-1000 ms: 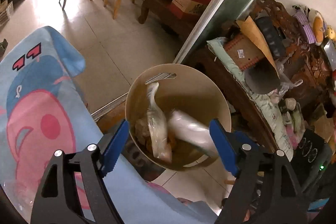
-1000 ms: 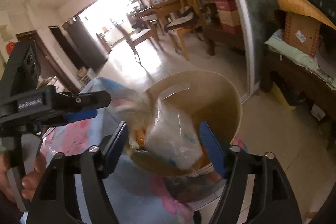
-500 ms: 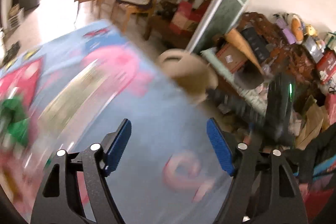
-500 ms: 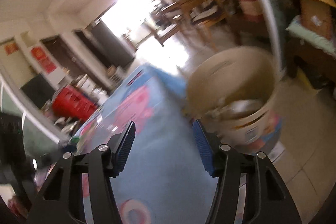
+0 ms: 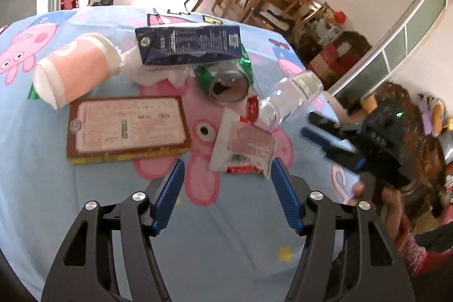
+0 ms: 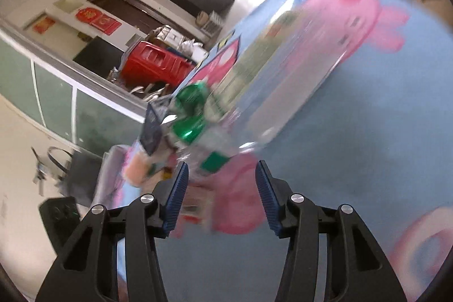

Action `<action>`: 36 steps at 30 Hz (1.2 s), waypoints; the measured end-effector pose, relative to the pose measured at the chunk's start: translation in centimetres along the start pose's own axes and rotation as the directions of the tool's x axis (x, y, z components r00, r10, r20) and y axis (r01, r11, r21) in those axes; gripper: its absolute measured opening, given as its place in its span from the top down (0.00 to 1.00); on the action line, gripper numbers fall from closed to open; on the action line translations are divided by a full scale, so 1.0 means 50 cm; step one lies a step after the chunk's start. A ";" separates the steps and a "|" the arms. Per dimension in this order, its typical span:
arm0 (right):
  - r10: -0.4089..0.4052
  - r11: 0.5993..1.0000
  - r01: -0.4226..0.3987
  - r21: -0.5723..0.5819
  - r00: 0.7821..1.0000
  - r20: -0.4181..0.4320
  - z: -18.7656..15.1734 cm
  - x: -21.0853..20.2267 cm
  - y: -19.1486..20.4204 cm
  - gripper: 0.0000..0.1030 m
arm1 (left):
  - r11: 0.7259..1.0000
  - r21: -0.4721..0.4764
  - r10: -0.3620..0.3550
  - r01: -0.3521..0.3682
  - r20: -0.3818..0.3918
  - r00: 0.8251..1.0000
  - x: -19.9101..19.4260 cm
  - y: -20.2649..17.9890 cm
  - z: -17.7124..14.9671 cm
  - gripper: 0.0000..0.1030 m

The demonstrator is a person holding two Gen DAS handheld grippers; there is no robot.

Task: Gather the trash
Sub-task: 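Grasp the clear water bottle with the right tool while the left tool nears the wrapper, then close the left tool on the red-white wrapper while the right tool lifts the bottle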

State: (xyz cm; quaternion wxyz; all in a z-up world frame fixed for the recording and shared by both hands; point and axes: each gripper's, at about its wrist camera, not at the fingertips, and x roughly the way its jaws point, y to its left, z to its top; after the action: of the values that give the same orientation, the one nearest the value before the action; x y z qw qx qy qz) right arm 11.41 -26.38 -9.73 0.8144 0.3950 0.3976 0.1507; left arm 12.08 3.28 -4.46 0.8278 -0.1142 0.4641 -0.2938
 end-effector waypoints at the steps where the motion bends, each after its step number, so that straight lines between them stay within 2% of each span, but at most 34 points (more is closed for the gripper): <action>1: -0.014 1.000 0.014 0.015 1.000 0.004 -0.003 0.015 0.006 0.49 | 1.000 -0.004 -0.017 0.017 0.008 1.000 0.000 0.002 0.005 0.40; 2: -0.033 0.999 0.033 0.025 0.999 0.017 -0.007 0.028 0.014 0.44 | 0.999 -0.007 -0.036 0.036 0.019 0.999 -0.001 0.003 0.011 0.40; 5: -0.045 0.995 0.040 0.089 0.998 0.052 -0.003 0.061 0.025 0.43 | 0.998 -0.004 -0.055 0.056 0.038 0.998 -0.008 0.004 0.024 0.40; 8: -0.109 0.982 0.096 0.163 0.991 0.076 0.013 0.078 0.021 0.39 | 0.999 0.007 -0.042 0.042 0.071 0.997 -0.024 0.010 0.033 0.40; 9: -0.104 0.978 0.086 0.188 0.991 0.086 0.019 0.083 0.017 0.39 | 0.999 0.005 -0.033 0.033 0.076 0.997 -0.031 0.022 0.033 0.40; 10: -0.107 0.975 0.086 0.205 0.990 0.091 0.023 0.084 0.015 0.41 | 1.000 -0.004 -0.026 0.026 0.077 0.997 -0.037 0.035 0.032 0.40; 12: -0.105 0.970 0.086 0.226 0.992 0.076 0.028 0.089 0.014 0.60 | 0.999 -0.039 -0.016 0.019 0.078 0.997 -0.049 0.067 0.031 0.40; 13: -0.112 0.970 0.092 0.226 0.991 0.076 0.023 0.086 0.014 0.60 | 0.998 -0.061 -0.009 0.013 0.077 0.997 -0.055 0.084 0.028 0.40; 16: -0.136 0.980 0.118 0.163 0.985 0.105 0.011 0.049 0.020 0.62 | 0.995 -0.096 -0.008 0.014 0.067 0.998 -0.060 0.112 0.029 0.40; 19: -0.210 0.977 0.211 0.012 0.967 0.143 -0.002 -0.006 0.035 0.63 | 0.995 -0.098 -0.001 0.007 0.063 0.998 -0.061 0.106 0.016 0.40; 21: -0.282 0.947 0.301 -0.112 0.947 0.156 -0.020 -0.040 0.046 0.63 | 0.998 -0.057 -0.015 0.017 0.046 0.999 -0.049 0.078 0.013 0.40; 25: -0.372 0.878 0.402 -0.261 0.915 0.159 -0.066 -0.090 0.043 0.63 | 0.997 0.050 -0.052 0.053 -0.029 0.998 0.013 -0.005 0.024 0.36; 27: -0.392 0.852 0.428 -0.301 0.903 0.174 -0.091 -0.105 0.043 0.63 | 0.994 0.112 -0.004 0.010 -0.052 0.999 0.061 -0.050 0.036 0.34; 29: -0.402 0.838 0.440 -0.322 0.898 0.182 -0.103 -0.109 0.042 0.63 | 0.992 0.127 0.011 0.000 -0.087 0.996 0.104 -0.073 0.049 0.34; 34: -0.396 0.817 0.439 -0.374 0.898 0.190 -0.110 -0.114 0.039 0.42 | 0.983 0.161 0.109 -0.085 -0.145 0.983 0.192 -0.091 0.066 0.34; 36: -0.394 0.808 0.437 -0.396 0.899 0.189 -0.104 -0.109 0.040 0.35 | 0.984 0.155 0.109 -0.089 -0.125 0.986 0.196 -0.091 0.064 0.43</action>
State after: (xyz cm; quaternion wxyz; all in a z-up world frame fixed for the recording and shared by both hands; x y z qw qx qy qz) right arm 4.10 -25.42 -7.23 0.9123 0.1165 0.3911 0.0329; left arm 16.92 -6.42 -7.50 0.8148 -0.0087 0.5002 -0.2929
